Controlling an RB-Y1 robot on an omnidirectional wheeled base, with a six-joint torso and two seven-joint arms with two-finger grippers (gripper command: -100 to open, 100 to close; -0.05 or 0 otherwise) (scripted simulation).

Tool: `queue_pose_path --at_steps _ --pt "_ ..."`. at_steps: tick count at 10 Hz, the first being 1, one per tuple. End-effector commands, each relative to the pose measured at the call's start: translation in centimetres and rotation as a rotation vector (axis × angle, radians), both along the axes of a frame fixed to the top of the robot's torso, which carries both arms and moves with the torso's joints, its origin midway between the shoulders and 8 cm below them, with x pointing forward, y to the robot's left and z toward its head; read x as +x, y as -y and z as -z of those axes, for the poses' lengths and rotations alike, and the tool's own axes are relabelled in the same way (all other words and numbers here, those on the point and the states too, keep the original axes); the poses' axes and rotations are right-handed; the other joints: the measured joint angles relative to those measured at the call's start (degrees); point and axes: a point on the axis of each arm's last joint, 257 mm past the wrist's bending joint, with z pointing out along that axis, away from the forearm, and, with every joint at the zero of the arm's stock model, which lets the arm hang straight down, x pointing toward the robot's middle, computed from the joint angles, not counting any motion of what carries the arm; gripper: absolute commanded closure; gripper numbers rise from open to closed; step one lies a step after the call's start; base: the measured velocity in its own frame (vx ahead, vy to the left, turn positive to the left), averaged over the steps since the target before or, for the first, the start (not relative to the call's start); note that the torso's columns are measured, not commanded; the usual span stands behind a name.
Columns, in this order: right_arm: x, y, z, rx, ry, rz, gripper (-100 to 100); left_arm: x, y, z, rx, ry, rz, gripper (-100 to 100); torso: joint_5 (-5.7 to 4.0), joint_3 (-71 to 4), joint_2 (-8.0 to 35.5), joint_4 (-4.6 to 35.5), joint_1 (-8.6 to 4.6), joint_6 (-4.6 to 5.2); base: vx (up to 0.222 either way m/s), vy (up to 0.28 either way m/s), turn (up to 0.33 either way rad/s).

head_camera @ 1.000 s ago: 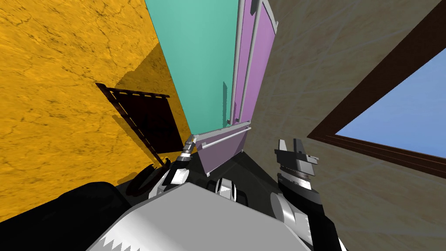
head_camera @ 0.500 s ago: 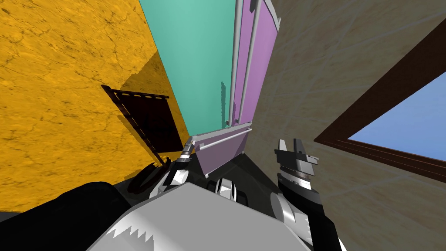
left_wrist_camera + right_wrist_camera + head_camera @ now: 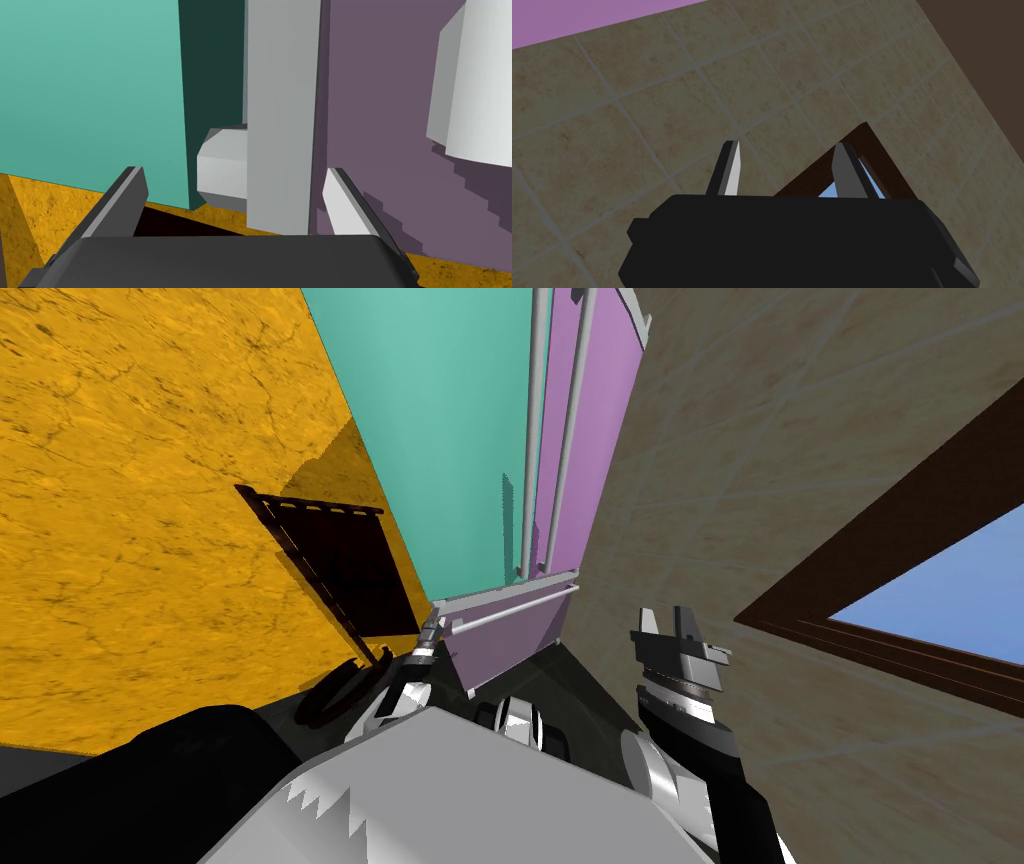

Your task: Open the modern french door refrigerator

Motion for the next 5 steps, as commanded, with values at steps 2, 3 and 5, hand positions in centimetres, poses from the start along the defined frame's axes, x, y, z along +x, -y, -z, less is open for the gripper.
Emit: queue_pose_path --at_steps 2,3,5 --pt "0.0 0.0 0.0 0.0 0.0 0.0 0 -0.8 -2.2 3.6 -0.062 -0.046 -0.055 -100 0.11 -0.02 -0.1 -0.09 0.11 0.01 0.096 -0.109 0.1" --pt "0.0 0.0 0.0 0.0 0.0 0.0 0 -1.1 -2.6 4.5 -0.078 -0.055 -0.069 -100 0.12 -0.01 -0.06 -0.07 0.15 0.06 0.051 -0.092 0.07" --pt "0.0 0.0 0.0 0.0 0.0 0.0 0 -1.3 -3.0 5.3 -0.097 -0.063 -0.082 -100 0.01 0.12 0.18 0.06 0.03 0.01 0.051 -0.063 0.048"
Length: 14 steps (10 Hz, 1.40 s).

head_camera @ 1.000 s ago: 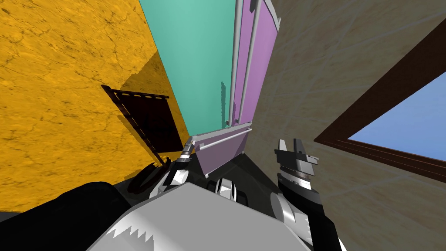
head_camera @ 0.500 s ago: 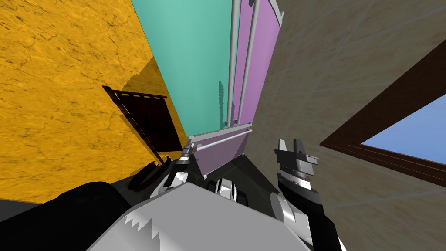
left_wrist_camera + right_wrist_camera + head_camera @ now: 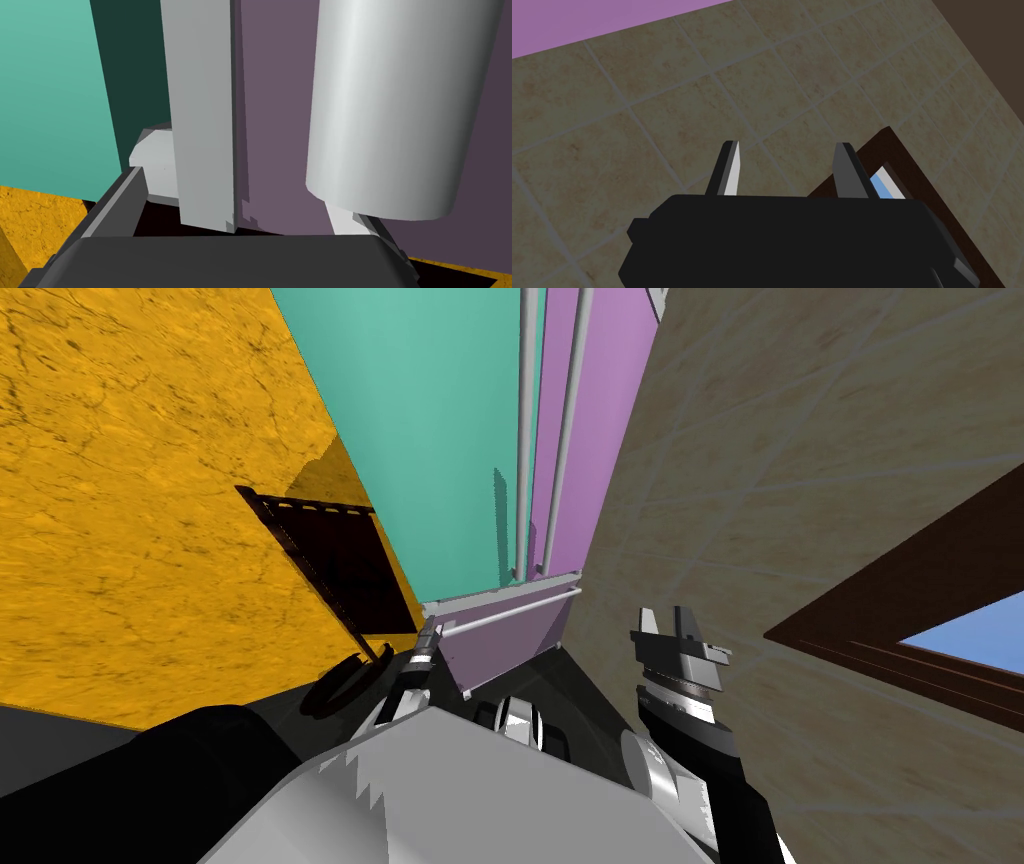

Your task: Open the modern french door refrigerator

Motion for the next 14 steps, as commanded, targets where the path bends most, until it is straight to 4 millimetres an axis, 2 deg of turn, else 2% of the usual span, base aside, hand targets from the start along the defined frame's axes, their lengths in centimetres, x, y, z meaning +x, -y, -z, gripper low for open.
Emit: queue_pose_path --at_steps 1,4,7,8,11,12,13,14 --pt "0.0 0.0 0.0 0.0 0.0 0.0 0 -0.4 -0.7 1.8 -0.033 -0.015 -0.024 -100 0.04 0.03 0.02 -0.01 0.04 0.06 0.022 -0.043 0.044" --pt "0.0 0.0 0.0 0.0 0.0 0.0 0 -1.3 -0.9 4.4 -0.108 -0.028 -0.07 -100 -0.09 -0.03 -0.04 0.0 -0.26 0.0 0.051 -0.062 0.056" --pt "0.0 0.0 0.0 0.0 0.0 0.0 0 -2.0 -0.1 6.7 -0.191 -0.031 -0.113 -100 -0.07 0.07 0.13 0.06 -0.14 -0.03 0.039 -0.048 0.034" --pt "0.0 0.0 0.0 0.0 0.0 0.0 0 -2.1 0.1 7.0 -0.207 -0.031 -0.12 -100 -0.06 0.07 0.14 0.06 -0.09 -0.04 0.018 -0.022 0.022" --pt "0.0 0.0 0.0 0.0 0.0 0.0 0 -1.9 -0.5 5.9 -0.196 -0.032 -0.118 -100 -0.06 0.0 0.0 0.03 -0.04 -0.03 0.047 0.017 -0.009" --pt "0.0 0.0 0.0 0.0 0.0 0.0 0 -1.9 -0.4 6.1 -0.196 -0.03 -0.118 -100 -0.05 -0.06 -0.07 0.0 -0.06 -0.04 0.023 0.009 0.012" --pt "0.0 0.0 0.0 0.0 0.0 0.0 0 -1.9 0.0 6.7 -0.197 -0.032 -0.115 100 -0.05 -0.04 -0.09 0.02 0.0 0.04 -0.057 -0.019 0.017" --pt "0.0 0.0 0.0 0.0 0.0 0.0 0 -1.9 -0.2 6.3 -0.195 -0.028 -0.116 100 0.05 0.08 0.08 -0.03 -0.05 0.03 -0.034 -0.008 0.006"
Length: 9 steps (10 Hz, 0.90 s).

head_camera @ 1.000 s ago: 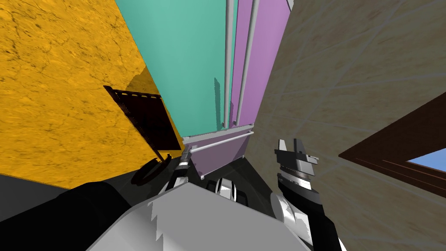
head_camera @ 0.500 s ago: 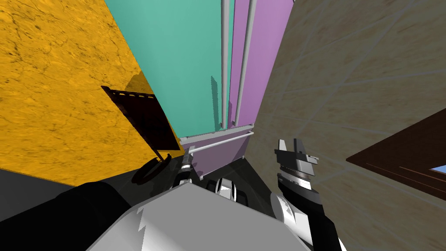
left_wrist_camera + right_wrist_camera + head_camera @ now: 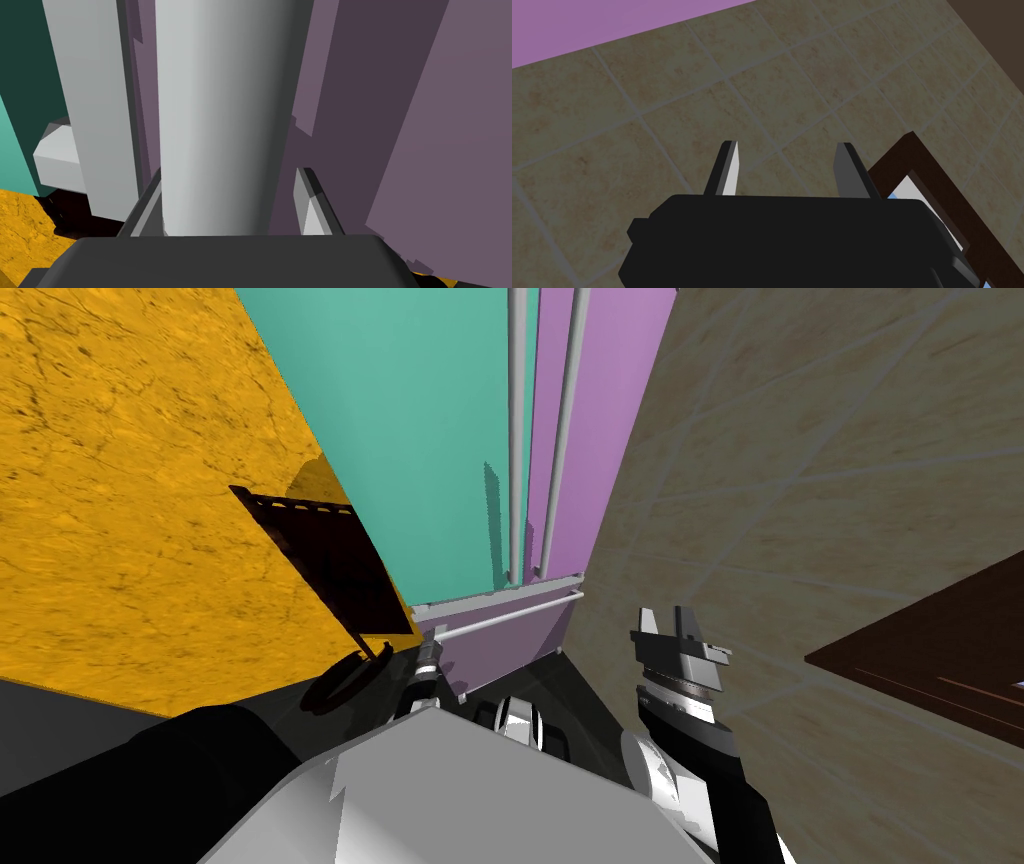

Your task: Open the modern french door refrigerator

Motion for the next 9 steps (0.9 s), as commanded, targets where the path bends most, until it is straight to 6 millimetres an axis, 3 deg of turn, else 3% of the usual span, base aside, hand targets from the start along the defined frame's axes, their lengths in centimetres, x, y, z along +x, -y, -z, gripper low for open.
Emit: queue_pose_path --at_steps 1,9 --pt "0.0 0.0 0.0 0.0 0.0 0.0 0 -0.21 0.01 -0.49 0.004 0.004 0.001 100 0.14 -0.04 -0.15 -0.09 0.15 -0.03 -0.103 -0.082 -0.002" --pt "0.0 -0.01 0.0 0.0 0.0 0.0 0 -1.05 0.39 -0.68 0.002 -0.006 0.005 100 -0.03 0.04 0.08 0.0 -0.22 -0.01 -0.128 -0.1 0.009"
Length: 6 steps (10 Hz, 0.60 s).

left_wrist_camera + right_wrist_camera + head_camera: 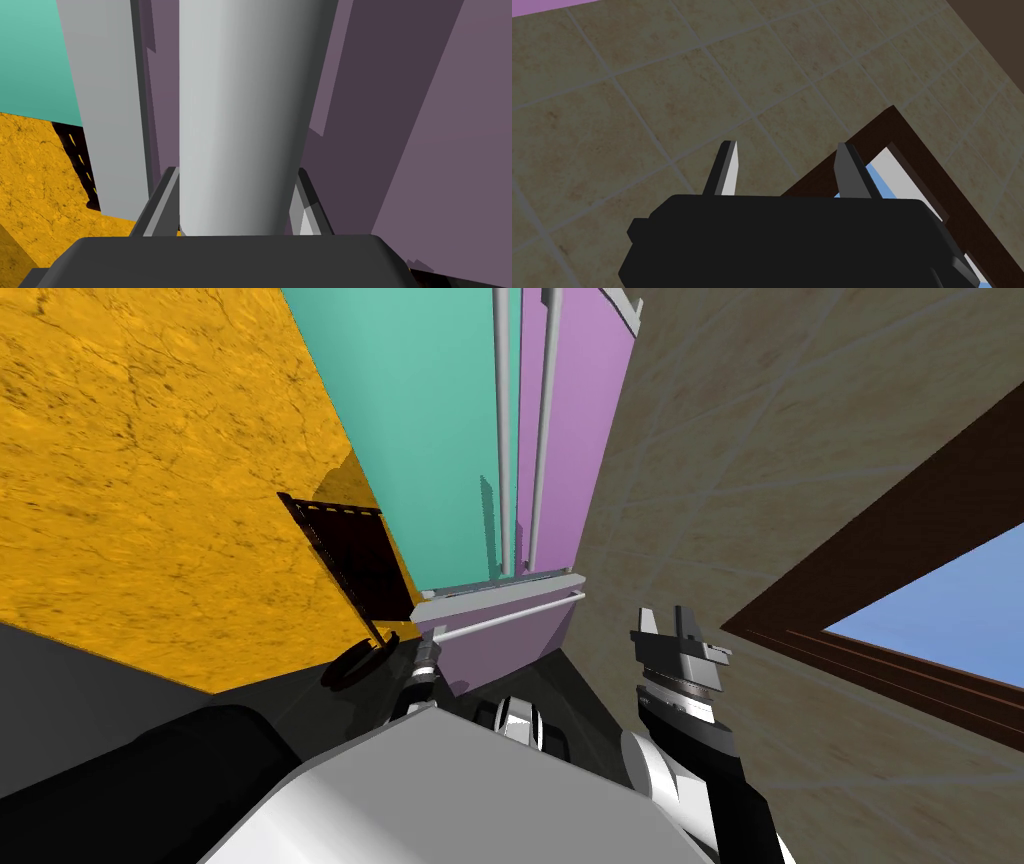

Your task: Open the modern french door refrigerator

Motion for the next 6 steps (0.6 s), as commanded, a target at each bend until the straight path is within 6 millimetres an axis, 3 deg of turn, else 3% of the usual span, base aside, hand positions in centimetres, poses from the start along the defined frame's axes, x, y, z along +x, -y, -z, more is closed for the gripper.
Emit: queue_pose_path --at_steps 1,2,3,6 --pt "0.0 0.0 0.0 0.0 0.0 0.0 0 -0.4 0.3 0.2 -0.004 -0.009 0.003 100 -0.01 -0.01 -0.03 0.01 0.01 0.01 -0.157 -0.112 0.005" --pt "0.0 0.0 0.0 0.0 0.0 0.0 0 -0.3 0.2 0.1 -0.002 -0.006 0.001 100 -0.05 -0.11 -0.15 0.03 0.11 0.02 -0.074 -0.054 0.005" --pt "0.0 0.0 0.0 0.0 0.0 0.0 0 1.5 0.7 0.4 -0.008 0.004 0.049 100 -0.11 -0.27 -0.39 0.05 0.31 -0.02 -0.056 -0.087 0.21" --pt "0.0 0.0 0.0 0.0 0.0 0.0 0 4.4 1.3 1.1 -0.023 0.014 0.102 100 0.13 -0.19 -0.4 -0.13 0.08 0.17 -0.064 -0.103 0.18"
